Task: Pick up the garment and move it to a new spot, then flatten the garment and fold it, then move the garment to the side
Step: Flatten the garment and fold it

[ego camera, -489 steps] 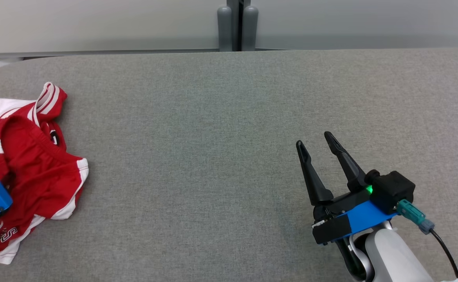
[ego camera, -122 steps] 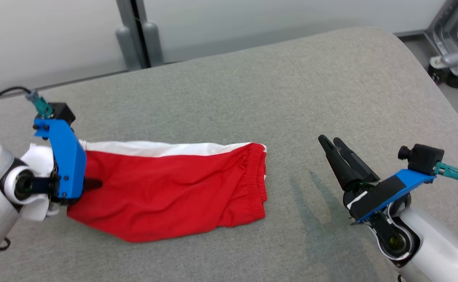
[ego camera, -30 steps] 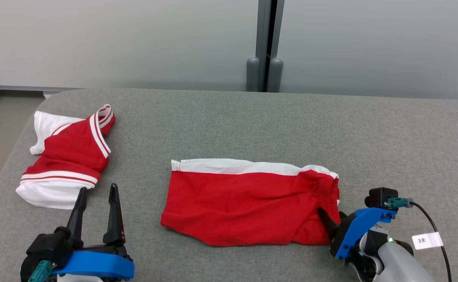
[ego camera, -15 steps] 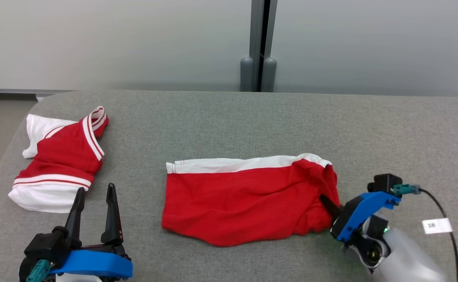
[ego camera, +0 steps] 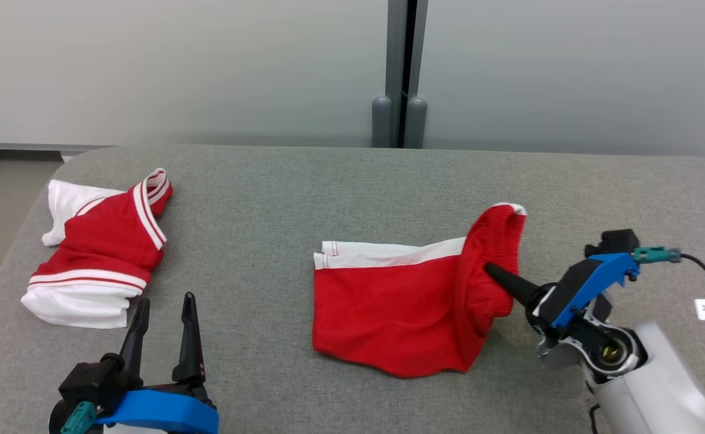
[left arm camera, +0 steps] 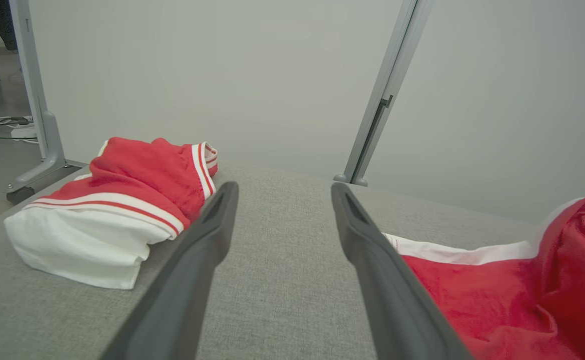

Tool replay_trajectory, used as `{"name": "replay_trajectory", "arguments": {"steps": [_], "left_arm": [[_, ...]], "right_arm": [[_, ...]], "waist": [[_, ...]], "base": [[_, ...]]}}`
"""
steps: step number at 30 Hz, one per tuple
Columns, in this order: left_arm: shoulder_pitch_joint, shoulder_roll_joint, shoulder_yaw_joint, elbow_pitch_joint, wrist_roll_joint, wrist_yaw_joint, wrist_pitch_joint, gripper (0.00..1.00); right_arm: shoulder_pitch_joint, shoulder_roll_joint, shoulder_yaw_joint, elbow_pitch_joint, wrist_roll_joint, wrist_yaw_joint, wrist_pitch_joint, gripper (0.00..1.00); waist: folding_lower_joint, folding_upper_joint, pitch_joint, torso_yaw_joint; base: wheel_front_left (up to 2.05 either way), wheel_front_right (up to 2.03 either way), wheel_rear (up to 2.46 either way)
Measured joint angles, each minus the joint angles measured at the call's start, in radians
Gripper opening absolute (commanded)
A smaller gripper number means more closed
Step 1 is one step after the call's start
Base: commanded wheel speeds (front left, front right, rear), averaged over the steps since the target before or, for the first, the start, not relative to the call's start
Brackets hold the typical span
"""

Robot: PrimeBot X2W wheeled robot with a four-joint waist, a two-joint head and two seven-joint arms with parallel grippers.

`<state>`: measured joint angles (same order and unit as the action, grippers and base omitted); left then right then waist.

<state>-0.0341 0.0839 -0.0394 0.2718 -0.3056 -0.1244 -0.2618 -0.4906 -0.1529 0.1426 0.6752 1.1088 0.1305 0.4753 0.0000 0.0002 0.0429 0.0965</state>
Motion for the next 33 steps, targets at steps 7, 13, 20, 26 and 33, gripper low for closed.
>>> {"name": "replay_trajectory", "arguments": {"steps": [7,13,20,26,33], "left_arm": [[-0.015,-0.006,-0.016,0.024,-0.010,0.000,0.000,1.00],[-0.033,-0.011,-0.036,0.038,-0.013,-0.002,0.000,1.00],[-0.044,-0.015,-0.044,0.052,-0.020,-0.002,0.000,1.00],[-0.046,-0.013,-0.038,0.054,-0.021,-0.002,-0.001,1.00],[-0.040,-0.008,-0.020,0.032,-0.019,-0.005,-0.001,1.00]], "right_arm": [[-0.001,0.087,0.035,-0.012,0.009,0.000,0.025,0.00],[-0.067,0.099,0.087,0.128,0.049,0.000,-0.030,0.00],[-0.121,0.104,0.272,0.222,0.221,0.000,-0.127,1.00],[-0.151,0.104,0.386,0.163,0.338,0.000,-0.257,1.00],[-0.157,0.060,0.434,-0.007,0.257,0.000,-0.428,1.00]], "waist": [[0.0000,-0.0002,0.006,0.064],[0.0001,-0.0001,0.019,0.127],[0.0001,-0.0001,0.033,0.163],[0.0001,-0.0001,0.030,0.136],[0.0000,-0.0002,0.022,0.061]], "base": [[0.00,0.00,0.00],[0.00,0.00,0.00],[0.00,0.00,0.00],[0.00,0.00,0.00],[0.00,0.00,0.00]]}}
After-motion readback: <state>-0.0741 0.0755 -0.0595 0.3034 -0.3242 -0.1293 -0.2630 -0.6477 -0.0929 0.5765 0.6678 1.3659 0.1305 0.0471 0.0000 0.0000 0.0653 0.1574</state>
